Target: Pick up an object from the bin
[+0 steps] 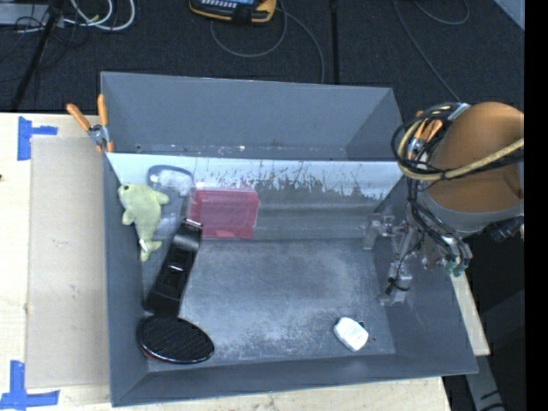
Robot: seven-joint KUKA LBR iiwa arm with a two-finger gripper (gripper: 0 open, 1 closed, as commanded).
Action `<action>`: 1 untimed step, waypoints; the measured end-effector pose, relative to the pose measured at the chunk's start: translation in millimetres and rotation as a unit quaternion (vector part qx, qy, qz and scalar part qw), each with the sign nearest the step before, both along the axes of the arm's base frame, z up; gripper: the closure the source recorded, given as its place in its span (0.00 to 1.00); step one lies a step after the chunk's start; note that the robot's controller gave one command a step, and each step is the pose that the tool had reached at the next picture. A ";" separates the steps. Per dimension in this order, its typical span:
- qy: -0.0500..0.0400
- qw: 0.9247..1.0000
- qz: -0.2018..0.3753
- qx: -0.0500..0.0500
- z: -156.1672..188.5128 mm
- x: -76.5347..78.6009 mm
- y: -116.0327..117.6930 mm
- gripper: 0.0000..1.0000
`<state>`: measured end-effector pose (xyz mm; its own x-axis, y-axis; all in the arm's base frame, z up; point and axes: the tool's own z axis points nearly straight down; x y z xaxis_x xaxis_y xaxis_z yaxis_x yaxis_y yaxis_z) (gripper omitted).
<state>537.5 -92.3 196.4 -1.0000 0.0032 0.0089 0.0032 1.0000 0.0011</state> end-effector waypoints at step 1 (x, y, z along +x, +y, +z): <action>-0.004 1.000 0.001 0.000 4.5 1.6 0.4 0.00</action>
Offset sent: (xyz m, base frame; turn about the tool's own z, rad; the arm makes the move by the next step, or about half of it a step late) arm -0.0651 0.0088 -0.1264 -0.3233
